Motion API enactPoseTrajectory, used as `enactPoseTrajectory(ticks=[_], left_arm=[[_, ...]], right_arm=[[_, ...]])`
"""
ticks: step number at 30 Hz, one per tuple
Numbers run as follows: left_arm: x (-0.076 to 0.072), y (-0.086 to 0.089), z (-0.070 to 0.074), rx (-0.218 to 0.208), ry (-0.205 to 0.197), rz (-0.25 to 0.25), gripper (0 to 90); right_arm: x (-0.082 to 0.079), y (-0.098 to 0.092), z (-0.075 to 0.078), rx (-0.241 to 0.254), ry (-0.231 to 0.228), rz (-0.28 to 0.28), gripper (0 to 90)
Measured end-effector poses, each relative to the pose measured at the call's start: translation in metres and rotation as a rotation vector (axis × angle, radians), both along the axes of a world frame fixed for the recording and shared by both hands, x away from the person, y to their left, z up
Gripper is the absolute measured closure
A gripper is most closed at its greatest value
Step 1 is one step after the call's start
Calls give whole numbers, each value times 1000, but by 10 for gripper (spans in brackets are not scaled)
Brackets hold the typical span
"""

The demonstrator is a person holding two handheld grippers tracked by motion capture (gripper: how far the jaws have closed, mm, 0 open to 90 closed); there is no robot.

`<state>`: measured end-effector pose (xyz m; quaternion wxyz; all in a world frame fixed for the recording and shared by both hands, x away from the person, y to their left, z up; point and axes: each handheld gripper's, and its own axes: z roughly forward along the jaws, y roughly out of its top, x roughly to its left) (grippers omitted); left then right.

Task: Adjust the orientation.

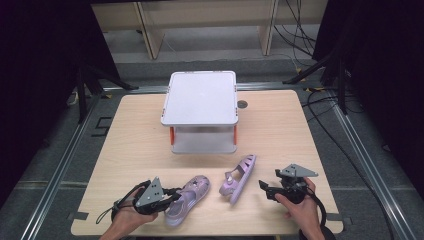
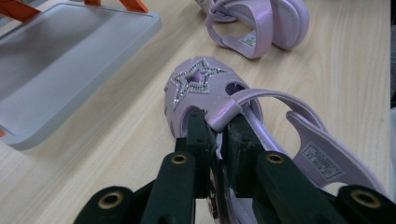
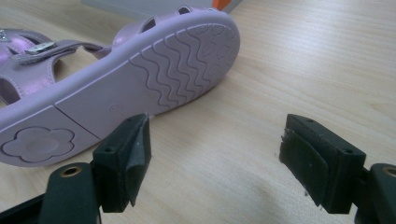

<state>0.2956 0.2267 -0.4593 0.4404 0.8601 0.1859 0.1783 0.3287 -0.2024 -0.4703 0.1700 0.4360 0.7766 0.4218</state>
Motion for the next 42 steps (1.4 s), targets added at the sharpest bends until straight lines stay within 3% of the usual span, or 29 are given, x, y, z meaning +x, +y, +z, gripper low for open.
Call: enactPoseTrajectory(ticks=[9, 11, 12, 13, 14, 15, 18, 20, 22, 23, 24, 26, 27, 29, 30, 31, 33, 34, 39, 42], left_arm=[[8, 17, 6, -75, -44, 155, 823], [11, 21, 6, -73, -54, 187, 821], [13, 25, 7, -41, -61, 196, 819], [12, 26, 5, -51, -41, 213, 818], [13, 27, 4, -51, -45, 213, 816], [13, 29, 4, -22, -43, 213, 814], [9, 24, -1, -60, 10, 219, 792], [7, 21, 1, -53, 25, 203, 756], [4, 15, 2, -89, 50, 193, 709], [2, 13, 3, -101, 50, 202, 669], [2, 13, 4, -74, 35, 193, 655], [2, 12, 4, -77, 35, 194, 632], [1, 11, 3, -100, 40, 199, 627], [2, 13, 4, -67, 22, 193, 609], [2, 12, 3, -83, 21, 197, 601], [3, 12, 3, -66, 15, 192, 585], [3, 10, 1, -73, 11, 191, 559], [4, 11, 1, -39, 10, 191, 544], [5, 13, 0, -60, 15, 202, 462], [6, 14, 1, -32, -1, 193, 455]], right_arm=[[0, 0, 0, 0, 3, 0, 247], [0, 0, 0, 0, -4, 2, 248], [0, 0, 0, -1, -3, 0, 248], [0, 0, 0, 0, -3, 0, 248], [0, -1, 1, -6, -3, 2, 248], [0, -1, 1, -5, -2, 2, 248], [0, 0, 1, -7, 1, -3, 248], [0, 0, 1, -6, -5, 3, 248], [0, -1, 1, -3, -5, 7, 249], [1, -1, 1, -1, -7, 9, 249], [0, -1, 1, 1, -7, 8, 249], [0, -1, 1, 2, -6, 9, 249], [0, -1, 1, -1, -8, 10, 249], [0, -1, 1, -1, -7, 13, 249], [0, -1, 1, -1, -8, 14, 250], [0, -1, 1, 0, -7, 13, 250], [0, -1, 1, -7, -6, 8, 250], [0, -1, 1, -6, -8, 9, 250], [0, 0, 1, 18, 6, 17, 251], [0, -2, 2, 8, -9, 16, 251]])
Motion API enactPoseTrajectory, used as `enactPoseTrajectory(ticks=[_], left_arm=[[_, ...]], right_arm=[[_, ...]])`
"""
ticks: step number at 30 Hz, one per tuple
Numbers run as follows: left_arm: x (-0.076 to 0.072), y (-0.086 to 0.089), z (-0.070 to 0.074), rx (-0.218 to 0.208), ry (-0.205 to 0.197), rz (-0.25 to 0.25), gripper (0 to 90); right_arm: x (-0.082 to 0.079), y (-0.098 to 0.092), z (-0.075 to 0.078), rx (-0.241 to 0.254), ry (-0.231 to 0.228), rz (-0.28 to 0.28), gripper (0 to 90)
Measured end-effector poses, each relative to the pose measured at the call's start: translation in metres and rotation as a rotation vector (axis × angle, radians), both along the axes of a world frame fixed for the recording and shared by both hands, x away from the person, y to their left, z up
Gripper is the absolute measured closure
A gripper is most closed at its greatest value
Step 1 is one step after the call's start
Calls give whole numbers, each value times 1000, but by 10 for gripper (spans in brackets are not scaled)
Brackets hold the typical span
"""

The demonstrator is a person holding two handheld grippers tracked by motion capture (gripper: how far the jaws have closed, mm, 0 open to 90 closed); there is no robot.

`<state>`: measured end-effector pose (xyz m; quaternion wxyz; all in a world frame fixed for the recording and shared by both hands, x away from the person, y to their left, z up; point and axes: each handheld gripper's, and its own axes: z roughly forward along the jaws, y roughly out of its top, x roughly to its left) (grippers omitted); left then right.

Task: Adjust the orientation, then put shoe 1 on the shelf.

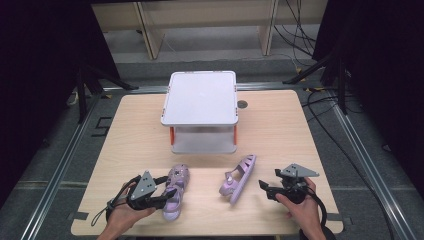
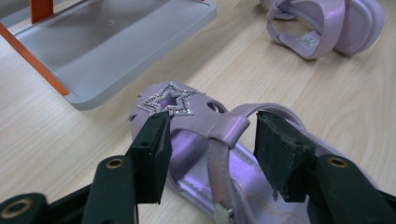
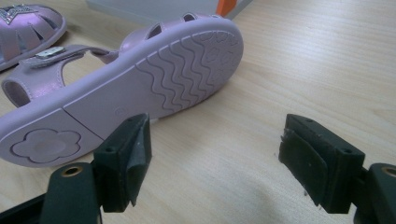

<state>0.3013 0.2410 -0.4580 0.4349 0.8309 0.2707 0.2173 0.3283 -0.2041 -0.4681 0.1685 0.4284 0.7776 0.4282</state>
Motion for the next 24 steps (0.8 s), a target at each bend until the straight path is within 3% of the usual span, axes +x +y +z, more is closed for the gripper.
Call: enactPoseTrajectory(ticks=[1, 2, 7, 10, 12, 13, 16, 17, 18, 20, 23, 24], left_arm=[[0, 0, 0, 25, -11, 0, 453], [0, 1, 0, 46, -5, -4, 453], [1, -3, 1, 47, -19, -16, 486], [3, -5, 1, 87, -44, -28, 493], [7, -4, -1, 108, -35, -57, 523], [8, -5, -3, 92, -34, -59, 548], [11, -7, -1, 106, -33, -72, 603], [11, -8, -1, 92, -38, -68, 627], [11, -7, 0, 95, -47, -62, 662], [12, -5, 2, 101, -51, -54, 712], [11, -3, 2, 59, -46, -35, 756], [12, -2, 4, 74, -58, -34, 770]], right_arm=[[-1, 1, 0, 18, 17, 1, 251], [0, -1, 0, 1, -3, 5, 251], [-1, 0, 0, 7, 9, 7, 251], [-1, 0, 0, 8, 12, 2, 251], [-1, 0, 0, 5, 10, 2, 252], [0, -1, -1, 1, 4, 6, 252], [1, -2, 0, -6, -11, -7, 252], [1, -2, 0, -6, -14, -7, 252], [1, -2, 0, 11, 12, -6, 252], [1, -2, 0, 8, 8, -3, 252], [0, -1, -1, 11, 3, -1, 252], [0, -2, 0, -7, -9, -8, 252]])
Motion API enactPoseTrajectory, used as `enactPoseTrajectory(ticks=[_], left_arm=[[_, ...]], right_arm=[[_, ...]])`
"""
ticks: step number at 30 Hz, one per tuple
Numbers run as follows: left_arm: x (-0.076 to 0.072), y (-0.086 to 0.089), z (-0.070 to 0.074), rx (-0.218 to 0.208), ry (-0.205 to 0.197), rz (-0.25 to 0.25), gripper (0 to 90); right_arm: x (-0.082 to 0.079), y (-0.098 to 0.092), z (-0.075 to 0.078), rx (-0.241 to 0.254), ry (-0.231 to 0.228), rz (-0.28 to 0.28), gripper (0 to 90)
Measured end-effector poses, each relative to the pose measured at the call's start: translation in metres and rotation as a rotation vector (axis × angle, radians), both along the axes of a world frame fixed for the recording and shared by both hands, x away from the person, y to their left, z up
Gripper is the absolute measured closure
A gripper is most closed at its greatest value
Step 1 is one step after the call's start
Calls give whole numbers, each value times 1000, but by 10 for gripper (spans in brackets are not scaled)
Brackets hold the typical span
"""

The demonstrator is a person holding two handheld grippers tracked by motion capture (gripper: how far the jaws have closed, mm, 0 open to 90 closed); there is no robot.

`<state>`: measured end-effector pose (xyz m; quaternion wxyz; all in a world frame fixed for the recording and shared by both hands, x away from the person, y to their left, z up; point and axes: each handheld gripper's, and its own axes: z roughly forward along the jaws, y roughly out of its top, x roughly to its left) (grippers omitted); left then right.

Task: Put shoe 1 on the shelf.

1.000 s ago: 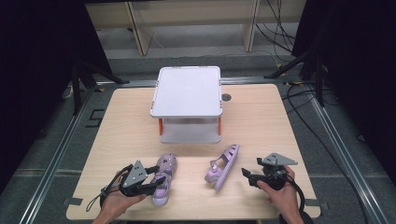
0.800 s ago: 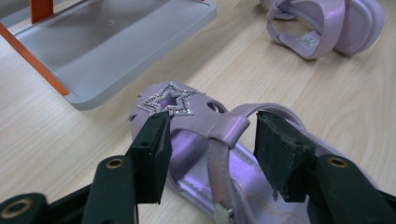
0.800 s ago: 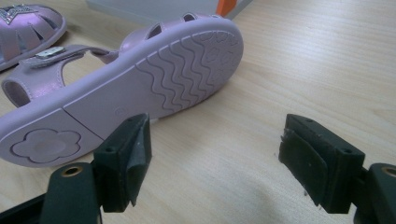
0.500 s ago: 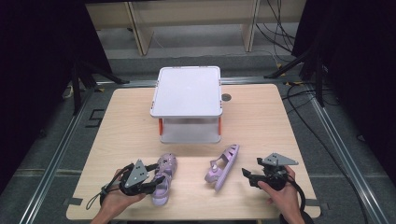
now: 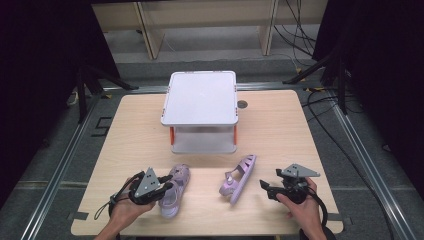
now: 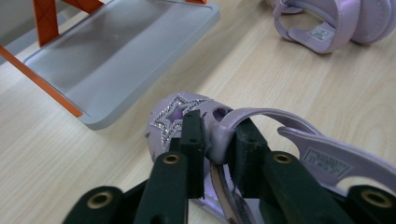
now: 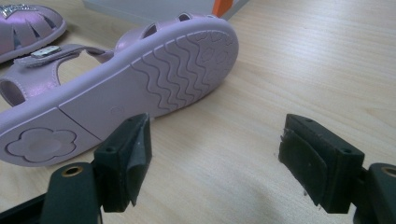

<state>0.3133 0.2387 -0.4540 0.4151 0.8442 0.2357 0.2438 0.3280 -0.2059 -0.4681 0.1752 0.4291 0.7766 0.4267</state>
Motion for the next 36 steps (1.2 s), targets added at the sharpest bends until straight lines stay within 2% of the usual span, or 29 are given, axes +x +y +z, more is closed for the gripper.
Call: enactPoseTrajectory(ticks=[1, 2, 3, 4, 5, 6, 7, 8, 9, 14, 15, 16, 20, 21, 22, 23, 24, 25, 30, 31, 36], left_arm=[[0, -1, 0, -24, 3, 4, 783], [1, 1, 2, -22, -1, -1, 788], [1, 2, 3, -36, 1, 0, 793], [0, 1, 3, -68, 2, 5, 798], [1, 2, 5, -65, -3, 2, 802], [0, 2, 6, -92, 7, 0, 805], [0, 3, 8, -101, 8, 0, 808], [0, 4, 10, -89, 8, -3, 810], [-1, 3, 11, -105, 2, -1, 809], [1, 5, 22, -98, -14, -11, 807], [1, 5, 24, -116, -17, -8, 808], [1, 7, 27, -99, -15, -9, 808], [0, 8, 37, -133, -27, -7, 809], [0, 10, 41, -123, -32, -8, 809], [0, 9, 44, -129, -40, -2, 809], [1, 10, 48, -137, -37, -6, 809], [1, 10, 51, -142, -45, -5, 809], [1, 11, 56, -131, -53, -3, 809], [5, 13, 77, -152, -74, -5, 809], [5, 13, 81, -168, -81, -3, 809], [10, 11, 101, -194, -123, -10, 810]], right_arm=[[0, 0, 0, 2, 0, -2, 252], [1, -1, 0, -1, -10, 5, 252], [0, -1, 0, 7, 5, -7, 252], [1, -1, 0, 8, 4, -2, 252], [2, -1, -1, 22, 9, 0, 252], [2, -1, -1, 38, 12, -10, 252], [2, -1, 0, 16, 14, -17, 252], [3, -2, 0, 9, 5, -12, 253], [4, -2, 1, 6, 6, -14, 252], [5, -3, 0, 5, -7, -18, 255], [5, -3, 1, 6, -8, -21, 256], [4, -3, 1, 9, -8, -24, 256], [5, -3, 1, 9, -9, -19, 256], [4, -1, 0, 38, 14, -33, 256], [5, -3, 0, 4, -11, -24, 256], [4, -1, 0, 22, 9, -33, 256], [5, -3, 0, 12, -7, -20, 256], [5, -3, 0, 12, -7, -20, 256], [5, -3, 0, 9, -14, -28, 256], [5, -3, 0, 10, -14, -29, 256], [5, -4, 0, 8, -14, -30, 256]])
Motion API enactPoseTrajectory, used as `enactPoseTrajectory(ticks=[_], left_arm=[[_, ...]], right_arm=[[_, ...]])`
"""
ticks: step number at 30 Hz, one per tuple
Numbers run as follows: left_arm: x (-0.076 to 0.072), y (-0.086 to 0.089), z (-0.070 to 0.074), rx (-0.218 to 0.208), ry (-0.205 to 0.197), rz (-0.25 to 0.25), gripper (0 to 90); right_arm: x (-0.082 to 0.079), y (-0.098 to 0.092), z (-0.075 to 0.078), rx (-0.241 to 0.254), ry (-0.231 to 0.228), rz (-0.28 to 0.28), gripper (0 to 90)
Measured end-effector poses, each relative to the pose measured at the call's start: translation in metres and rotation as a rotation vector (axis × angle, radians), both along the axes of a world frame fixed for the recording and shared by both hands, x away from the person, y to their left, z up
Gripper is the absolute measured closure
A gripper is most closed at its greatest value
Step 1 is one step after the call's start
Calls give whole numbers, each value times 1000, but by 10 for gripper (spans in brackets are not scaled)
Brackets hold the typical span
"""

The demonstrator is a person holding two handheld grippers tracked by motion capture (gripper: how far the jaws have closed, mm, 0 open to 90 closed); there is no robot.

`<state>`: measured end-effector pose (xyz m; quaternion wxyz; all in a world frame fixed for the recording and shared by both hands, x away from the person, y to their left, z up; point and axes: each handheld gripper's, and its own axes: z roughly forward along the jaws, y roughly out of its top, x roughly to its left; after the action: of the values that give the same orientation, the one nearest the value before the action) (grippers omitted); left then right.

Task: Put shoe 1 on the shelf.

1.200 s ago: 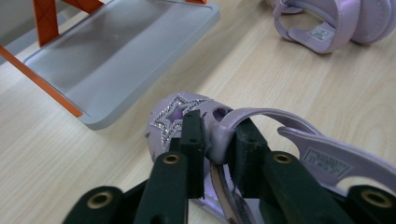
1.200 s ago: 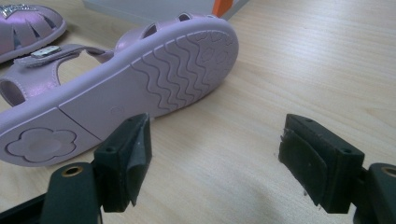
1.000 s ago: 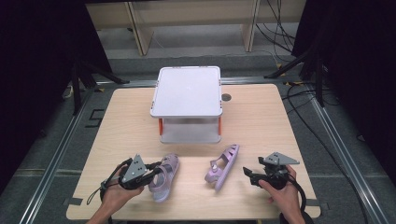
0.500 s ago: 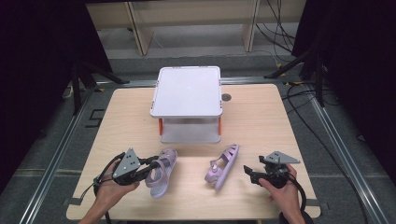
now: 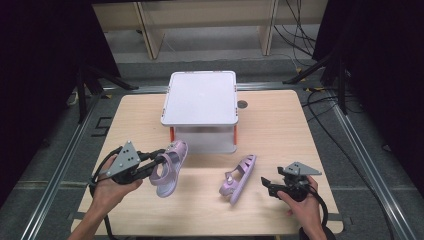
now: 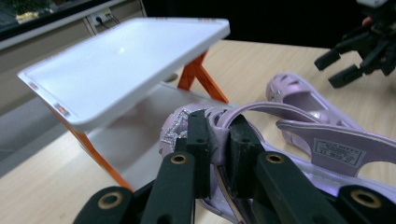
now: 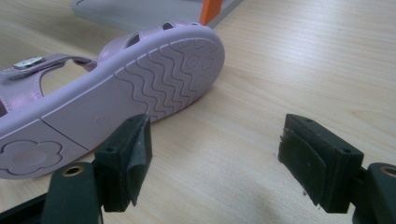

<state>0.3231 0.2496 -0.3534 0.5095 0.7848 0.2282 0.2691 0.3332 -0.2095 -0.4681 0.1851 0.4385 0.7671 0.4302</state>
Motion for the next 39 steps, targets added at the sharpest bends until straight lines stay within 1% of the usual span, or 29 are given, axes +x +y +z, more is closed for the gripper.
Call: enactPoseTrajectory(ticks=[3, 4, 5, 6, 7, 9, 11, 12, 13, 14, 15, 16, 17, 18, 19, 20, 22, 23, 25, 26, 28, 30, 31, 34, 35, 36, 37, 38, 39], left_arm=[[4, -2, 12, -3, -15, -3, 813], [6, -3, 16, -10, -24, -1, 814], [8, -4, 20, -11, -29, -2, 816], [10, -6, 24, -11, -43, -6, 818], [12, -7, 28, -2, -43, -7, 819], [16, -9, 36, 2, -48, -13, 821], [22, -11, 43, 1, -56, -7, 824], [25, -12, 47, 4, -65, -3, 824], [27, -13, 51, 11, -77, 5, 824], [31, -14, 55, 11, -90, 13, 825], [34, -15, 60, 17, -100, 20, 825], [37, -16, 65, 24, -110, 30, 824], [42, -18, 69, 30, -121, 38, 825], [46, -19, 72, 35, -127, 48, 824], [53, -21, 75, 41, -139, 46, 825], [60, -23, 77, 40, -149, 51, 825], [70, -26, 78, 53, -151, 68, 826], [76, -27, 77, 62, -157, 74, 825], [88, -31, 76, 78, -161, 85, 826], [97, -33, 76, 85, -165, 91, 825], [108, -36, 76, 92, -172, 103, 826], [121, -39, 77, 102, -172, 105, 826], [129, -41, 76, 102, -173, 107, 826], [145, -45, 75, 99, -170, 125, 826], [153, -48, 74, 109, -176, 131, 826], [157, -50, 73, 110, -177, 133, 826], [160, -50, 72, 119, -176, 134, 826], [164, -52, 71, 128, -180, 133, 826], [169, -54, 70, 137, -180, 132, 826]], right_arm=[[0, 0, 0, 1, 0, -1, 256], [0, 1, 0, 18, 16, 0, 256], [0, 0, 0, 1, -1, -1, 255], [0, 0, 0, 2, 1, -3, 255], [0, 0, 0, 5, 5, -4, 255], [0, 0, 0, 6, 6, -5, 255], [0, -1, 0, 5, 3, -2, 255], [-2, 1, 1, 28, 35, -18, 255], [0, -1, 1, 7, 5, -4, 255], [-1, -1, 1, 8, 9, -7, 255], [0, -1, 1, 1, 1, -5, 255], [0, -1, 0, 8, 9, -7, 255], [-1, 0, 0, 30, 39, -5, 255], [0, -1, 1, 14, 17, -6, 255], [-2, 1, 1, 37, 48, -20, 255], [-2, 1, 1, 46, 49, -22, 255], [-4, 1, 2, 47, 65, -31, 255], [-1, -2, 2, 19, 16, -14, 255], [-2, -3, 2, 19, 15, -11, 255], [-2, -2, 2, 23, 28, -13, 255], [0, -3, 1, 17, 9, -8, 255], [0, -3, 1, 20, 11, -6, 255], [0, -3, 1, 21, 12, -6, 255], [0, -3, 1, 20, 13, -3, 255], [0, -3, 0, 20, 12, -3, 255], [0, -3, 0, 18, 10, -1, 255], [0, -1, 0, 37, 33, -2, 255], [0, -2, 0, 34, 33, -2, 255], [0, -3, 0, 19, 17, -4, 255]])
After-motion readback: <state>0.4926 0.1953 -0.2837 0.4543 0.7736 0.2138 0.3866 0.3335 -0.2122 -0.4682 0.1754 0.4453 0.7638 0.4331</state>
